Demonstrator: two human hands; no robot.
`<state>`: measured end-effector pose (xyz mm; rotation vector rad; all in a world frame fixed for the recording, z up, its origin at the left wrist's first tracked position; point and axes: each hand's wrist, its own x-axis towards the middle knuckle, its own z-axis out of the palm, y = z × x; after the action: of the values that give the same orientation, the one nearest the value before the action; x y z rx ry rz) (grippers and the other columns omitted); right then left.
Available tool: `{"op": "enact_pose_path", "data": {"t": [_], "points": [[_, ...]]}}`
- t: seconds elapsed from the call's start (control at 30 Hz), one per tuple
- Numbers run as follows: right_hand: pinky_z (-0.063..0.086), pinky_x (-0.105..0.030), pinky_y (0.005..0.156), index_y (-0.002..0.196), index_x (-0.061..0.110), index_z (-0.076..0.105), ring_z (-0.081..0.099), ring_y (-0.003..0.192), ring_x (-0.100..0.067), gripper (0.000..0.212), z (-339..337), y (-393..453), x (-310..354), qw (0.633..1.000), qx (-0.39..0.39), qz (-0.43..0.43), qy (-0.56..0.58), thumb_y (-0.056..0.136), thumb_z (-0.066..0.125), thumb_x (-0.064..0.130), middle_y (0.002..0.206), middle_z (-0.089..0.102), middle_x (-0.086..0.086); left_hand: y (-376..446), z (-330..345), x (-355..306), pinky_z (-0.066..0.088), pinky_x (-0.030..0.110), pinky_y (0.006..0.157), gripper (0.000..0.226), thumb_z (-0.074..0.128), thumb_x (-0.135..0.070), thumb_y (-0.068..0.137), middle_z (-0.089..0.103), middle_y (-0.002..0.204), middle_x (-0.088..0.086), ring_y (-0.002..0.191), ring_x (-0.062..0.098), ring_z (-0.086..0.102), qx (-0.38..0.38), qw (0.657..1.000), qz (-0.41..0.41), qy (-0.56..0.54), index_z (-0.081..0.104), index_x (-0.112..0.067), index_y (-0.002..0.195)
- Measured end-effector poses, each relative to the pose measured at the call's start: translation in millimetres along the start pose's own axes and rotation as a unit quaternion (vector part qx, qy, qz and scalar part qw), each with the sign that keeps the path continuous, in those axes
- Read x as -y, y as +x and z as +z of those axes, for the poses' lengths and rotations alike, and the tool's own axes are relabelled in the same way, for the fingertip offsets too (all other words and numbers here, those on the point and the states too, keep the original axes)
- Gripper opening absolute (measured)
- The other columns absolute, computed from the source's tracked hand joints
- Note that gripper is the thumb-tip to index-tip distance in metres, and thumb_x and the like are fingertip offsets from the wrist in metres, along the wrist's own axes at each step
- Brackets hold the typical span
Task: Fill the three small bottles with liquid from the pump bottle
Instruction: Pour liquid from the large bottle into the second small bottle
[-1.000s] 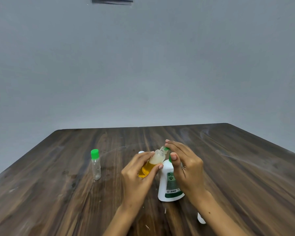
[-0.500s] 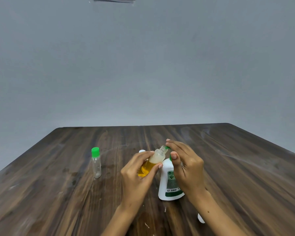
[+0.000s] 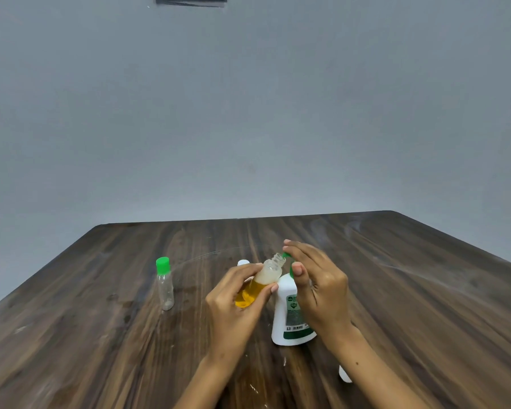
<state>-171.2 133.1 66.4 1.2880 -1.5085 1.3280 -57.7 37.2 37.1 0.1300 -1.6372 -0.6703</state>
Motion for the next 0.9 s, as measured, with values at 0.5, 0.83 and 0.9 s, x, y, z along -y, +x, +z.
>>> {"op": "enact_pose_path", "data": {"t": [0.5,0.83,0.9], "points": [[0.048,-0.017,0.084,0.106,0.008,0.071,0.062,0.102,-0.009,0.058,0,-2,-2,1.000,0.009,-0.001,-0.020,0.101,0.030,0.049,0.110,0.069,-0.001,1,0,1,0.057,0.027,0.074,0.030,0.082,-0.019,0.073,0.070,0.099,-0.009,0.094,0.008,0.068,0.003,1.000,0.006,-0.002,0.074,-0.010,0.099],[0.045,-0.013,0.083,0.107,0.009,0.071,0.061,0.101,-0.008,0.060,-2,-1,0,0.999,0.016,-0.002,-0.032,0.100,0.029,0.052,0.110,0.069,-0.001,1,-1,1,0.056,0.023,0.075,0.030,0.082,-0.019,0.071,0.071,0.098,-0.008,0.093,0.005,0.068,-0.001,1.000,0.010,0.004,0.074,-0.010,0.098],[0.046,-0.013,0.082,0.106,0.010,0.071,0.061,0.100,-0.007,0.060,-1,-3,0,0.999,0.017,0.005,-0.033,0.100,0.029,0.052,0.108,0.069,-0.001,2,-1,1,0.056,0.024,0.075,0.029,0.082,-0.019,0.072,0.071,0.098,-0.008,0.093,0.006,0.068,0.004,1.000,0.012,0.005,0.074,-0.010,0.098]]}}
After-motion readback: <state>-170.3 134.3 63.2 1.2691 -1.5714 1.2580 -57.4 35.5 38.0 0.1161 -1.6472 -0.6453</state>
